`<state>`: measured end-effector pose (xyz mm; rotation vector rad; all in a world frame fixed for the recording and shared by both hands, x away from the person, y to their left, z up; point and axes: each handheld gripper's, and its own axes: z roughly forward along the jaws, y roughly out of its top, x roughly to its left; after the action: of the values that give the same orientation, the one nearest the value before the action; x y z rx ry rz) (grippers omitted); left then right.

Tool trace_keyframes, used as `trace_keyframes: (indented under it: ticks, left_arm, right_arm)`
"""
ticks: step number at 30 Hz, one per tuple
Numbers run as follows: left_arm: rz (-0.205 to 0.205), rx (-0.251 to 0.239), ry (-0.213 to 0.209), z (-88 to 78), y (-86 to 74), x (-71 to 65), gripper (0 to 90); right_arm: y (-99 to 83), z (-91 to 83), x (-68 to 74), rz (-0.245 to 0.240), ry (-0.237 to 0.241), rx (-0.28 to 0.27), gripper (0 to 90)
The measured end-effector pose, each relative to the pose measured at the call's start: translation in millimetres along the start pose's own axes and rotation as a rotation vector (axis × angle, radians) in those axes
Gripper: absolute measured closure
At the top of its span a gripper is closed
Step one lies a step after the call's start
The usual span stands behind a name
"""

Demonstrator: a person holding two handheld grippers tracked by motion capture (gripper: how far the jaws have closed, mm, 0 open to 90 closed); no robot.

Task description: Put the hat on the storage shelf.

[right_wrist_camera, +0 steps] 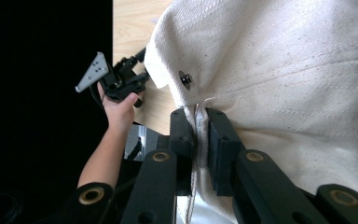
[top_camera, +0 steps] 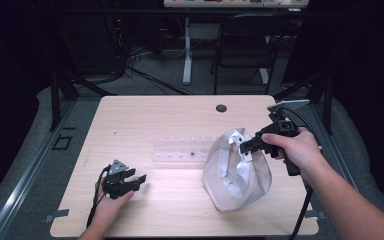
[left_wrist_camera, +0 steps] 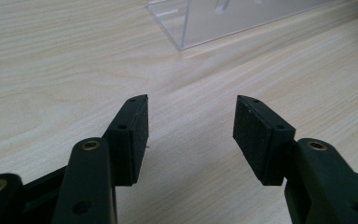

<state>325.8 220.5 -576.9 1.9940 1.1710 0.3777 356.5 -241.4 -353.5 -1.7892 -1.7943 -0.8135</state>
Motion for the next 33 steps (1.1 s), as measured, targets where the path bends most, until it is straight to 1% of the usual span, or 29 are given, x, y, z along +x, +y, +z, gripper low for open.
trace_keyframes:
  ticks: [1, 2, 3, 5, 6, 9, 10, 11, 12, 13, 15, 16, 17, 19, 23, 26, 27, 28, 29, 30, 32, 33]
  left_arm:
    - [0.003, 0.009, -0.007, -0.5, 0.5, -0.5, 46.0]
    - [0.01, 0.007, -0.007, -0.3, 0.5, -0.7, 46.0]
    - [0.01, 0.005, -0.008, -0.1, 0.6, -1.3, 46.0]
    - [0.008, -0.004, -0.004, 0.7, 0.3, -2.3, 46.0]
    - [0.008, -0.003, -0.004, 0.7, 0.4, -2.7, 46.0]
    - [0.016, 0.001, -0.012, -0.3, 0.9, -3.2, 46.0]
    - [0.016, 0.0, -0.014, -0.4, 1.0, -3.7, 46.0]
    - [0.019, -0.006, -0.014, -0.3, 1.1, -4.1, 46.1]
    - [0.022, 0.004, -0.017, -1.1, 1.6, -4.3, 46.1]
    - [0.018, -0.014, -0.014, -0.2, 1.0, -5.9, 46.1]
    - [0.028, 0.001, -0.02, -1.4, 1.9, -6.3, 46.1]
    - [0.028, -0.01, -0.02, -0.6, 1.5, -6.9, 46.1]
    - [0.029, -0.012, -0.02, -0.2, 1.3, -7.5, 46.1]
    - [0.028, -0.017, -0.021, 0.4, 1.3, -8.4, 46.1]
    - [0.034, -0.014, -0.023, 0.2, 1.5, -8.7, 46.2]
    - [0.037, -0.015, -0.025, 0.1, 1.7, -8.5, 46.2]
    - [0.037, -0.015, -0.026, 0.4, 1.7, -8.6, 46.2]
    - [0.035, -0.009, -0.031, 0.1, 1.9, -8.8, 46.4]
    - [0.035, -0.016, -0.028, 0.8, 1.6, -9.6, 46.5]
    - [0.038, -0.008, -0.034, 0.3, 1.9, -9.6, 46.5]
    - [0.041, -0.011, -0.036, 0.5, 2.1, -10.1, 46.5]
    - [0.043, 0.001, -0.036, -0.2, 2.6, -10.4, 46.5]
  right_arm:
    - [0.4, -1.8, -0.4, -0.005, 0.004, 0.0, 82.3]
    - [0.6, -3.9, 0.2, 0.003, 0.01, -0.014, 82.3]
    - [1.6, -6.8, -0.2, -0.01, 0.015, -0.013, 82.3]
    - [2.4, -10.2, 1.0, -0.003, 0.029, -0.032, 82.3]
    - [3.3, -12.8, 1.2, -0.011, 0.039, -0.041, 82.2]
    - [6.1, -18.3, 4.1, -0.011, 0.056, -0.056, 82.3]
    - [7.4, -19.8, 5.6, -0.012, 0.064, -0.069, 82.3]
    - [9.2, -22.2, 6.5, -0.02, 0.07, -0.07, 82.3]
    - [10.9, -24.1, 7.7, -0.022, 0.081, -0.077, 82.3]
    - [12.2, -25.1, 8.7, -0.019, 0.086, -0.083, 82.3]
    - [16.9, -26.8, 11.3, -0.022, 0.111, -0.096, 82.2]
    - [18.2, -27.0, 12.5, -0.019, 0.117, -0.099, 82.3]
    - [20.2, -27.2, 13.7, -0.02, 0.126, -0.097, 82.2]
    - [23.3, -26.5, 17.1, -0.017, 0.143, -0.112, 82.2]
    - [29.3, -27.8, 25.0, -0.03, 0.158, -0.118, 82.2]
    - [33.6, -28.1, 30.7, -0.025, 0.169, -0.134, 82.2]
    - [34.8, -28.7, 31.3, -0.031, 0.167, -0.132, 82.2]
    - [36.6, -28.7, 32.9, -0.027, 0.168, -0.14, 82.2]
    - [38.0, -28.4, 33.8, -0.027, 0.172, -0.145, 82.2]
    - [39.7, -28.2, 34.9, -0.028, 0.176, -0.147, 82.2]
    - [41.8, -27.6, 36.6, -0.027, 0.177, -0.152, 82.2]
    - [42.7, -27.4, 37.2, -0.029, 0.176, -0.155, 82.2]
